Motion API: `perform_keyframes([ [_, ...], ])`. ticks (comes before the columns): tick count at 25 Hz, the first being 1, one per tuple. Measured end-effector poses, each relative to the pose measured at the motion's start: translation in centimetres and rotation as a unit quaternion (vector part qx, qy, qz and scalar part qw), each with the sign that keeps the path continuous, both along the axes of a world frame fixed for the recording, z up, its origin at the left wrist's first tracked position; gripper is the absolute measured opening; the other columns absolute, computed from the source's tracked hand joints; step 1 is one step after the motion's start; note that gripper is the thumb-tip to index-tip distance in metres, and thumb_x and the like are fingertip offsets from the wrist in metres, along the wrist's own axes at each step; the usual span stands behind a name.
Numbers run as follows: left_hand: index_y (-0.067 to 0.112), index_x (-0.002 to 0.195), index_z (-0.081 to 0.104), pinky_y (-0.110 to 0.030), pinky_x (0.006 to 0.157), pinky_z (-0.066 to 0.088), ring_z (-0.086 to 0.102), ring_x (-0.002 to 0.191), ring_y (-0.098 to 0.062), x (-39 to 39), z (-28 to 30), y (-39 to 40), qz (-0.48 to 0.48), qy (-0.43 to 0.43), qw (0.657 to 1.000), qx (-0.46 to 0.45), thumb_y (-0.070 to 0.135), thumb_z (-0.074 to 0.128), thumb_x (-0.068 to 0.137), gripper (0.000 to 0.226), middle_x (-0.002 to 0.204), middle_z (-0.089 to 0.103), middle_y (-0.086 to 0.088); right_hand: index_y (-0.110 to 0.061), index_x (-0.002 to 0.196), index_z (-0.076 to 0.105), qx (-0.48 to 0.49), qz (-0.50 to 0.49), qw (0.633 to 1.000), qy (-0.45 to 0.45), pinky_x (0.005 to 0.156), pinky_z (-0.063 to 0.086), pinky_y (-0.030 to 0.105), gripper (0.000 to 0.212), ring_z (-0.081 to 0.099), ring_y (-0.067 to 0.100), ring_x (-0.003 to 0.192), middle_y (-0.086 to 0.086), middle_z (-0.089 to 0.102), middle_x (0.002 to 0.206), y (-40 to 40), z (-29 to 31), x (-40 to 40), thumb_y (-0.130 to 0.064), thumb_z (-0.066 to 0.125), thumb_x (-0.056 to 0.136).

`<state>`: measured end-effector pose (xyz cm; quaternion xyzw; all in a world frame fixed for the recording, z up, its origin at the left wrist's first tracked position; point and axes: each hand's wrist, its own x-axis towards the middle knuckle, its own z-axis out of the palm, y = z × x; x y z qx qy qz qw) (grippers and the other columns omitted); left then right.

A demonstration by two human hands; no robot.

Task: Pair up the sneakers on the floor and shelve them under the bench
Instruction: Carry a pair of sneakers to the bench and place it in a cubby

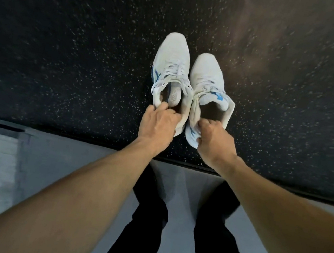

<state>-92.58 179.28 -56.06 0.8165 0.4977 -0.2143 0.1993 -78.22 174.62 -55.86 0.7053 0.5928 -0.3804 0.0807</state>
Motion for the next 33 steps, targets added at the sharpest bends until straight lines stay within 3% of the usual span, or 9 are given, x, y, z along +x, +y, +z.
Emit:
perform_keyframes([
  [10,0.026,0.111,0.06,-0.033,0.088,0.034,0.047,0.11,-0.016,2.0,34.4,0.6,-0.059,-0.036,0.995,0.068,0.03,0.065,0.089,0.023,0.111,0.065,0.008,-0.011,0.107,0.052,0.079,-0.008,0.997,-0.004,0.077,0.05,0.043,0.025,0.05,0.028,0.112,0.007,0.058,0.114,-0.9,33.7,2.7,-0.002,0.059,0.084],
  [17,0.025,0.118,0.061,-0.034,0.088,0.036,0.048,0.112,-0.018,3.4,53.8,-2.1,-0.096,-0.059,0.984,0.137,0.031,0.064,0.09,0.029,0.113,0.065,0.007,-0.009,0.101,0.055,0.179,-0.043,0.983,-0.017,0.076,0.052,0.048,0.022,0.055,0.032,0.105,0.01,0.062,0.11,-4.7,52.4,4.1,-0.002,0.06,0.081],
  [21,0.024,0.122,0.059,-0.035,0.091,0.037,0.047,0.115,-0.018,4.3,58.1,-4.1,-0.105,-0.058,0.979,0.163,0.03,0.061,0.091,0.032,0.116,0.064,0.006,-0.009,0.1,0.057,0.207,-0.051,0.977,-0.022,0.075,0.053,0.049,0.02,0.056,0.033,0.102,0.009,0.063,0.11,-6.9,56.6,5.1,-0.004,0.06,0.081],
  [25,0.023,0.127,0.056,-0.035,0.094,0.035,0.047,0.118,-0.019,6.4,60.0,-4.9,-0.115,-0.071,0.974,0.182,0.03,0.061,0.092,0.037,0.117,0.064,0.005,-0.007,0.097,0.056,0.226,-0.056,0.972,-0.035,0.067,0.051,0.04,0.014,0.058,0.034,0.098,0.01,0.063,0.107,-7.6,58.6,7.0,-0.006,0.059,0.083],
  [33,0.023,0.12,0.062,-0.035,0.095,0.035,0.047,0.117,-0.018,12.0,61.6,-6.6,-0.186,-0.096,0.958,0.198,0.03,0.062,0.091,0.03,0.116,0.065,0.006,-0.008,0.102,0.058,0.236,-0.138,0.96,-0.052,0.073,0.053,0.042,0.019,0.059,0.03,0.096,0.01,0.063,0.11,-11.5,60.7,11.1,-0.011,0.062,0.084],
])
